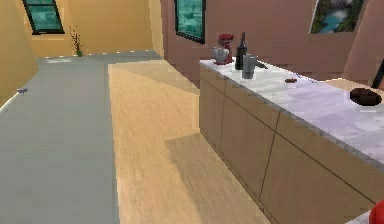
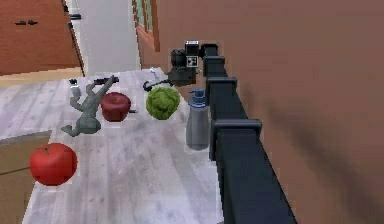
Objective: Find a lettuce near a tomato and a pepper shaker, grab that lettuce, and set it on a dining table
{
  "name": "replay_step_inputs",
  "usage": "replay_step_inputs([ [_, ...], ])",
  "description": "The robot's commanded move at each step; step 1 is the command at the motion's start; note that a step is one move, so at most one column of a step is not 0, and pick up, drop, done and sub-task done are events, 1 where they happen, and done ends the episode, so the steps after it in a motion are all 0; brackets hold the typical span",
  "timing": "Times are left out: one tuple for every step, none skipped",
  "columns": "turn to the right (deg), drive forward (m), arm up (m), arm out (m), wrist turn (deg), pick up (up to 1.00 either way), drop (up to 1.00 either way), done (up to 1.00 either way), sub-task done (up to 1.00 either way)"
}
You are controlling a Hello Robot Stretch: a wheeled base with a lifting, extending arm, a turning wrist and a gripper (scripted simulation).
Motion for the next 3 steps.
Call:
replay_step_inputs([
  [0.0, 0.0, -0.08, 0.0, 0.0, 0.0, 0.0, 0.0, 0.0],
  [0.0, 0.0, 0.0, 0.0, 0.0, 1.0, 0.0, 0.0, 0.0],
  [0.0, 0.0, 0.08, 0.0, 0.0, 0.0, 0.0, 0.0, 0.0],
])
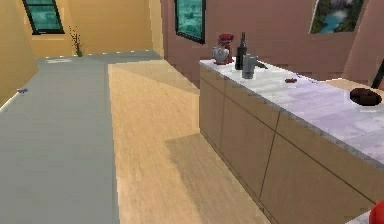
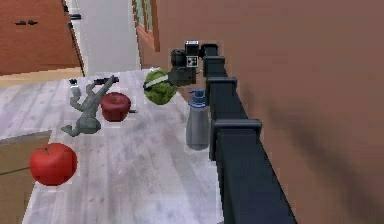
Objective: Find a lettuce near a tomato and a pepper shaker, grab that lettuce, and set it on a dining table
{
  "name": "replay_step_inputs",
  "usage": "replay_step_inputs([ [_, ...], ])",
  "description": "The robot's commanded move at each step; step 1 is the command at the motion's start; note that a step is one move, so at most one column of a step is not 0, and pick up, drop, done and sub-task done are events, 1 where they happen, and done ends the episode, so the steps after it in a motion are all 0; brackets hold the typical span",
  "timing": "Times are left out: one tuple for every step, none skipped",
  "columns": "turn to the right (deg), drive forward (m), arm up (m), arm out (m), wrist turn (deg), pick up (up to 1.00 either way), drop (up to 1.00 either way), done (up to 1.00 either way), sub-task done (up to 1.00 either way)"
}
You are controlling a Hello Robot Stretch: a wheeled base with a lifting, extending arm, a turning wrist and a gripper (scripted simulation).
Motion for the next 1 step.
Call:
replay_step_inputs([
  [0.0, 0.0, 0.0, 0.0, -45.0, 0.0, 0.0, 0.0, 0.0],
])
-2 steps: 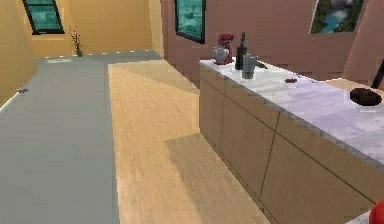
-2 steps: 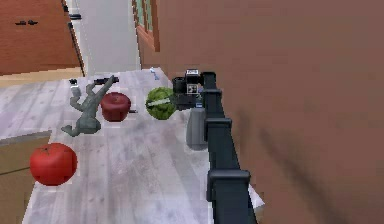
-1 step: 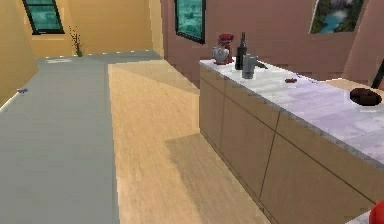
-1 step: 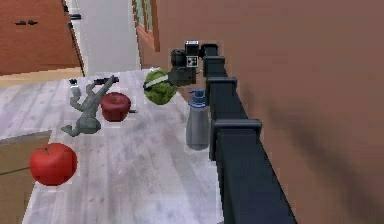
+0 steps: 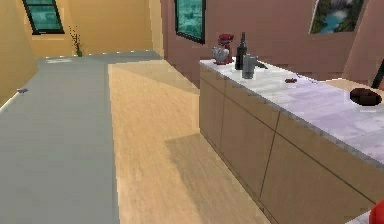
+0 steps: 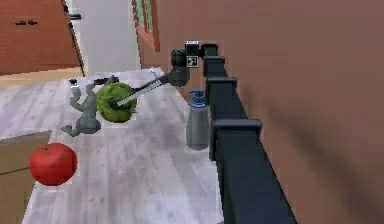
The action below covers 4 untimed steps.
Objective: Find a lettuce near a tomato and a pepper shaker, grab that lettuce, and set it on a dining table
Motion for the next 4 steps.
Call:
replay_step_inputs([
  [0.0, 0.0, 0.0, 0.0, -45.0, 0.0, 0.0, 0.0, 0.0],
  [0.0, 0.0, 0.0, 0.0, -12.0, 0.0, 0.0, 0.0, 0.0],
  [0.0, 0.0, 0.0, -0.44, 0.0, 0.0, 0.0, 0.0, 0.0],
  [-45.0, 0.0, 0.0, 0.0, 0.0, 0.0, 0.0, 0.0, 0.0],
])
